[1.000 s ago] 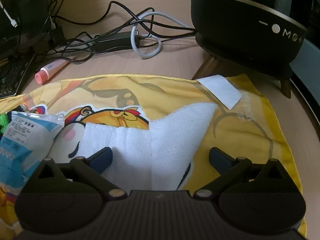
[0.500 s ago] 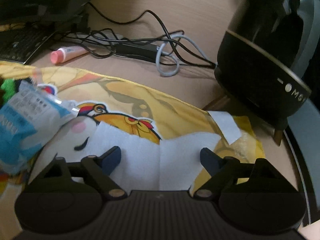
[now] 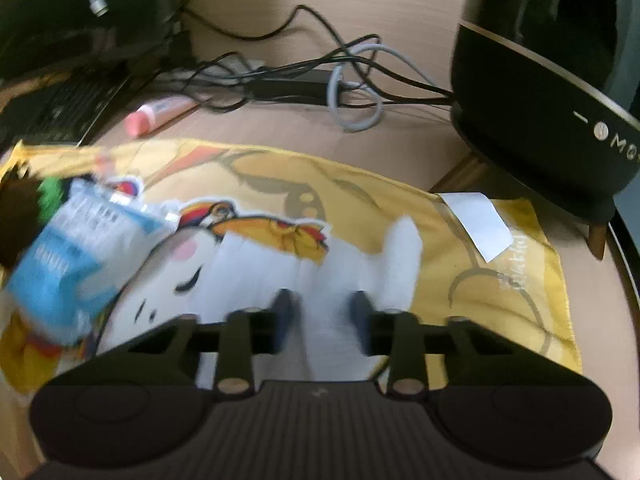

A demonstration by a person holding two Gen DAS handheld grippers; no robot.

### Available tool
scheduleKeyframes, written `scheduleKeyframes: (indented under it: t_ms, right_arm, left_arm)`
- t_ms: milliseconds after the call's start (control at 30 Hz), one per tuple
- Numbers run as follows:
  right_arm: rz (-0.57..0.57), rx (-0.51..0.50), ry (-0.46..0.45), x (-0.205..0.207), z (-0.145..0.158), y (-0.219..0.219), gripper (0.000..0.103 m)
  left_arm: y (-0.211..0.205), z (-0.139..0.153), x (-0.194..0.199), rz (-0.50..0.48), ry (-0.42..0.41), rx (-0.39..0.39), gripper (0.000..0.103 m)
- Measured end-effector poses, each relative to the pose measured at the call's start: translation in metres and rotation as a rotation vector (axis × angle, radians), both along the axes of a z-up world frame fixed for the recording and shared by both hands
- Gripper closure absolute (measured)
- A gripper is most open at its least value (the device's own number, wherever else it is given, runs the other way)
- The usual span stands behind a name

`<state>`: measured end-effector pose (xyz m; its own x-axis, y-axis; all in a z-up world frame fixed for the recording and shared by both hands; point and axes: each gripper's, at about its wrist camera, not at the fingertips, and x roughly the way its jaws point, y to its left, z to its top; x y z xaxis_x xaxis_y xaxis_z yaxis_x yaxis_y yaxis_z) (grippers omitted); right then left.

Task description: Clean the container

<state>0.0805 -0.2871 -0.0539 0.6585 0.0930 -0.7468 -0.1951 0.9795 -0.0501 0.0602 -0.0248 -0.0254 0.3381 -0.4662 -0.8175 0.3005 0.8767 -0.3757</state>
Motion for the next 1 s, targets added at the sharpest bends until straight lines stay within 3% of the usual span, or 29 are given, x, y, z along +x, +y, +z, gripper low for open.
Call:
scheduleKeyframes:
  t_ms: [33, 67, 167, 267, 333, 433, 467, 533, 633, 700, 733, 767, 833, 867, 933, 1000]
  right_arm:
    - [0.020, -0.024, -0.004, -0.003, 0.000, 0.001, 0.088]
    - [0.030, -0.052, -0.003, -0.003, 0.001, 0.001, 0.094]
    - [0.037, -0.024, -0.001, -0.001, 0.012, -0.007, 0.097]
    - [-0.003, 0.133, -0.045, -0.002, 0.050, -0.021, 0.097]
    - [-0.018, 0.366, -0.015, 0.003, 0.066, -0.029, 0.097]
    - [-0.042, 0.715, 0.031, 0.010, 0.090, -0.041, 0.097]
    - [-0.018, 0.753, 0.037, 0.012, 0.087, -0.033, 0.097]
    - [0.050, 0.704, 0.051, 0.015, 0.073, -0.007, 0.097]
    - [0.156, 0.597, 0.110, 0.022, 0.043, 0.029, 0.096]
    - [0.183, 0.521, 0.125, 0.029, 0.029, 0.041, 0.087]
    - [0.203, 0.521, 0.118, 0.029, 0.031, 0.044, 0.081]
    - [0.223, 0.520, 0.112, 0.030, 0.032, 0.048, 0.063]
    - [0.273, 0.501, 0.085, 0.028, 0.036, 0.057, 0.043]
    - [0.281, 0.471, 0.068, 0.027, 0.034, 0.061, 0.040]
    - [0.296, 0.412, 0.035, 0.024, 0.030, 0.070, 0.046]
    - [0.293, 0.356, -0.007, 0.023, 0.026, 0.075, 0.066]
  left_arm:
    - [-0.002, 0.003, -0.001, -0.003, -0.015, -0.012, 0.000]
    - [-0.004, 0.007, -0.001, -0.009, -0.036, -0.025, 0.000]
    - [-0.011, 0.021, -0.003, -0.048, -0.103, -0.070, 0.000]
    - [-0.023, 0.030, -0.004, -0.120, -0.155, -0.096, 0.000]
    - [-0.034, 0.028, -0.004, -0.177, -0.183, -0.068, 0.000]
    - [-0.049, 0.013, 0.000, -0.209, -0.210, 0.047, 0.000]
    - [-0.053, 0.007, 0.002, -0.208, -0.213, 0.093, 0.000]
    - [-0.058, -0.002, 0.007, -0.218, -0.214, 0.143, 0.000]
    - [-0.057, -0.008, 0.015, -0.241, -0.202, 0.136, 0.000]
    - [-0.056, -0.011, 0.021, -0.236, -0.193, 0.140, 0.000]
    - [-0.056, -0.012, 0.023, -0.226, -0.199, 0.145, 0.000]
    - [-0.056, -0.012, 0.025, -0.217, -0.204, 0.151, 0.000]
    - [-0.059, -0.012, 0.027, -0.236, -0.203, 0.138, 0.000]
    - [-0.061, -0.012, 0.026, -0.252, -0.202, 0.130, 0.000]
    - [-0.066, -0.015, 0.024, -0.265, -0.212, 0.147, 0.000]
    - [-0.071, -0.017, 0.023, -0.256, -0.228, 0.183, 0.000]
